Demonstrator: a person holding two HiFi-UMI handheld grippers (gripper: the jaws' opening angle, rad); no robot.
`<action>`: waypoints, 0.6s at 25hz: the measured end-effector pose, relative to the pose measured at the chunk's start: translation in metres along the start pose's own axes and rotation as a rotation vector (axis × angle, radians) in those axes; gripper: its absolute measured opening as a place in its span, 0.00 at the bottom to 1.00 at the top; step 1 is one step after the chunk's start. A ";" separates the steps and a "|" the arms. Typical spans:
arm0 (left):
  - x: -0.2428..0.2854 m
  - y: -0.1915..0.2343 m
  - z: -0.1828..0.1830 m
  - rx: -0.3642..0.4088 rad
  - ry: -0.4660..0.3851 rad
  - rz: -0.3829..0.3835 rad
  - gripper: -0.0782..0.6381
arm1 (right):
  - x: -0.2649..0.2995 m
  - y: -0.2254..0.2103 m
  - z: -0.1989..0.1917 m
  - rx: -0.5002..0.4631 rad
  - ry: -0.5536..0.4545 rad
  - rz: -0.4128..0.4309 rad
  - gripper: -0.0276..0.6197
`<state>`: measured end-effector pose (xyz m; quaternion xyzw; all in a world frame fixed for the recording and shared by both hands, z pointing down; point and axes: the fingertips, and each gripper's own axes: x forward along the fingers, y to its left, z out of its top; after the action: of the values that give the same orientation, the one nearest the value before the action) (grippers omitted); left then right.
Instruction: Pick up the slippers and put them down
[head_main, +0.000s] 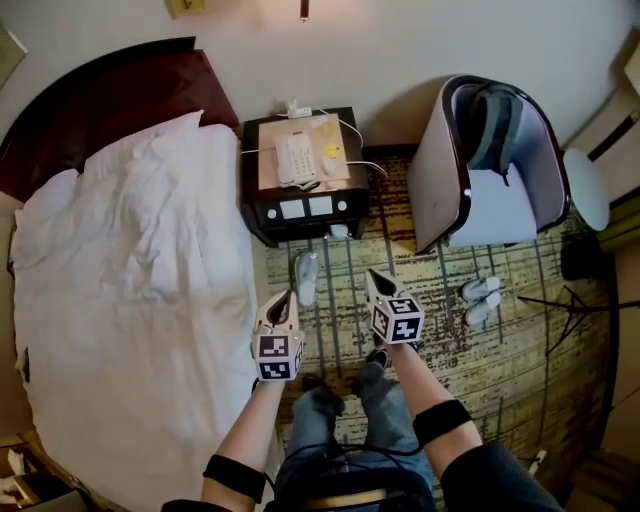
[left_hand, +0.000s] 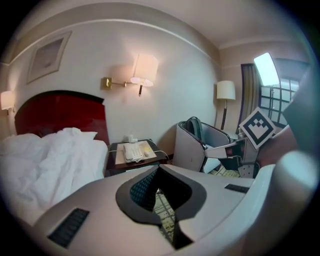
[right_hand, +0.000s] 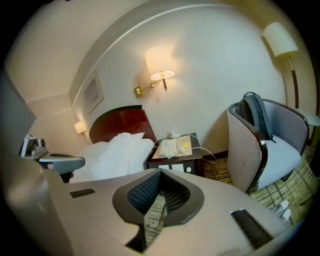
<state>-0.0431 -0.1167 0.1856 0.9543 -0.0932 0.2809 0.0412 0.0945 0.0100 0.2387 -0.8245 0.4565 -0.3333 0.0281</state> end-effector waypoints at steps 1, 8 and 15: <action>-0.014 -0.003 0.012 0.003 -0.005 -0.002 0.11 | -0.017 0.005 0.008 -0.024 -0.002 -0.005 0.04; -0.083 -0.003 0.044 -0.008 -0.029 0.021 0.11 | -0.103 0.032 0.038 -0.078 -0.026 -0.006 0.04; -0.125 0.002 0.035 -0.015 -0.058 0.053 0.11 | -0.144 0.044 0.045 -0.130 -0.054 0.006 0.04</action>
<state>-0.1285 -0.1041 0.0884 0.9588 -0.1217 0.2537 0.0381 0.0361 0.0840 0.1127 -0.8319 0.4788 -0.2803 -0.0122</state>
